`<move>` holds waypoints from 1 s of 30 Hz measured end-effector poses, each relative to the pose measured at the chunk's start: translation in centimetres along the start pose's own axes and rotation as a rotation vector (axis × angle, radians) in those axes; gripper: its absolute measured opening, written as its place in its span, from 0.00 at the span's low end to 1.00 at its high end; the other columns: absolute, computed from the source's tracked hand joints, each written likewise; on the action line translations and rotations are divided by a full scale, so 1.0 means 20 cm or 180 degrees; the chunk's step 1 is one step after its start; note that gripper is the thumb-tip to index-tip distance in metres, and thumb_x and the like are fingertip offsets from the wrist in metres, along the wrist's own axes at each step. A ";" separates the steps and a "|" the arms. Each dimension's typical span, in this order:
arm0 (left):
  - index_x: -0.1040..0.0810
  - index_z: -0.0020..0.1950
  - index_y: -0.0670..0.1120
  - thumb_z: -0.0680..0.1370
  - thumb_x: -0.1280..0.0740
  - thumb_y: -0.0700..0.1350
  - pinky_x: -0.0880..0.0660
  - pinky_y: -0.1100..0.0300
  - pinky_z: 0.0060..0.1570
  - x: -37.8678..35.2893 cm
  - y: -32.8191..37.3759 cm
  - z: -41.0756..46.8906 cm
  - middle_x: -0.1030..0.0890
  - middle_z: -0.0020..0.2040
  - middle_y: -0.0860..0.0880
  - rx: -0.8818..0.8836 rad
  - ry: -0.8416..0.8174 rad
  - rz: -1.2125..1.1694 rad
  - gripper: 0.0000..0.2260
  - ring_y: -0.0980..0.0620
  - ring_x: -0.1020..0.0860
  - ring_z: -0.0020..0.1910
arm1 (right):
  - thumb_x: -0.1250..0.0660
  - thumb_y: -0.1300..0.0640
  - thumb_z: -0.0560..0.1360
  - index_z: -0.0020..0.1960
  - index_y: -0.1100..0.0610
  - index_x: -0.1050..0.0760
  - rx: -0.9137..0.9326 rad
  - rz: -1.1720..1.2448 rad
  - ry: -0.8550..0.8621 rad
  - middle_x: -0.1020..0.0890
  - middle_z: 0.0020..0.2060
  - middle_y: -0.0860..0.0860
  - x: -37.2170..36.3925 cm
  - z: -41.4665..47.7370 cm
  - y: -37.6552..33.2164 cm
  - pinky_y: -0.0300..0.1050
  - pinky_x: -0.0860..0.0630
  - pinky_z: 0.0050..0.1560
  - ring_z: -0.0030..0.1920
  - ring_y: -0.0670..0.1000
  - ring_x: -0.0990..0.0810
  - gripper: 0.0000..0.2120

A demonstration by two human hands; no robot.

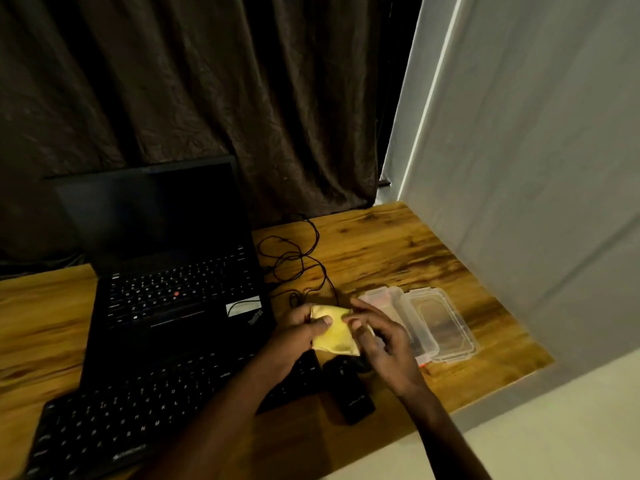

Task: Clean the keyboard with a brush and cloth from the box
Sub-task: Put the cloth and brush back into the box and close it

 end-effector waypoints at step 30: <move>0.19 0.55 0.47 0.79 0.42 0.48 0.65 0.46 0.76 -0.69 0.01 0.34 0.23 0.66 0.46 -0.1988 -0.1358 0.5211 0.13 0.51 0.38 0.75 | 0.21 0.57 0.59 0.37 0.53 0.18 -0.1101 -0.4188 0.0087 0.21 0.39 0.54 0.29 0.04 0.17 0.50 0.26 0.40 0.43 0.58 0.23 0.09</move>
Point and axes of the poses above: each hand's wrist, its own z-axis towards the middle knuckle, its own x-axis out of the back of the hand, y = z × x, the point moved 5 cm from there along z, towards the middle knuckle
